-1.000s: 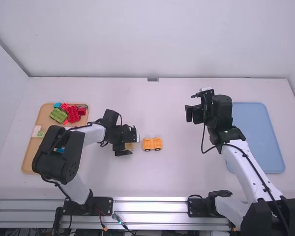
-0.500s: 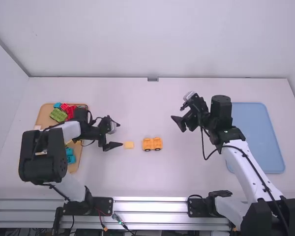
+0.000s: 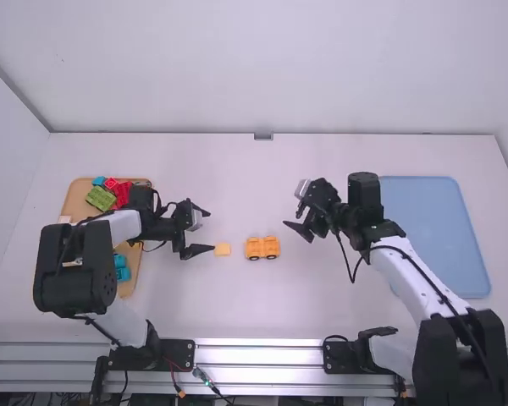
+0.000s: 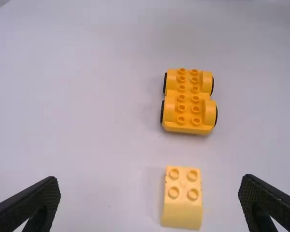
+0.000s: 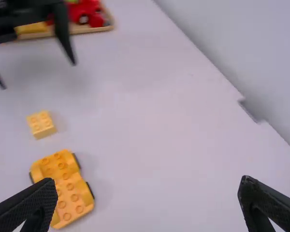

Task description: Assemble lego blocks to make yellow taxi

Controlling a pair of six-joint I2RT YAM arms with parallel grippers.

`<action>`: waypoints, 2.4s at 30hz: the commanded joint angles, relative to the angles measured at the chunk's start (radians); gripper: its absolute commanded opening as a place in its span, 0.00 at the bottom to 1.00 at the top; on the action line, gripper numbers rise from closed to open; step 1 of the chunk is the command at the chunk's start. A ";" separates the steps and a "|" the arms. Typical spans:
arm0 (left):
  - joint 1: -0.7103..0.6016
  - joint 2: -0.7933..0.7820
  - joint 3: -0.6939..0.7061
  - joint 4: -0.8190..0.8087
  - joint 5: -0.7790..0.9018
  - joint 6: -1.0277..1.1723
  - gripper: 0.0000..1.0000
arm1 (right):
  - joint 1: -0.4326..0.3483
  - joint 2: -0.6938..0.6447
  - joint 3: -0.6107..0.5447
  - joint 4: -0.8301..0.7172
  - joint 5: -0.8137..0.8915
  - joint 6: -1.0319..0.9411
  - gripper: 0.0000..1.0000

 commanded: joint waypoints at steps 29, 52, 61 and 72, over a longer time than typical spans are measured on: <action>-0.119 0.168 -0.147 0.379 -0.073 -0.132 0.93 | 0.077 0.647 0.027 0.223 -0.340 -0.264 0.99; -0.117 0.232 -0.140 0.433 -0.064 -0.132 0.34 | 0.066 0.646 0.027 0.217 -0.345 -0.248 0.99; -0.118 0.209 -0.105 0.392 -0.006 -0.178 0.25 | 0.068 0.646 0.027 0.199 -0.320 -0.250 0.99; -0.193 0.037 -0.147 0.396 -0.042 -0.237 0.30 | 0.148 0.646 0.027 0.258 -0.193 -0.212 0.99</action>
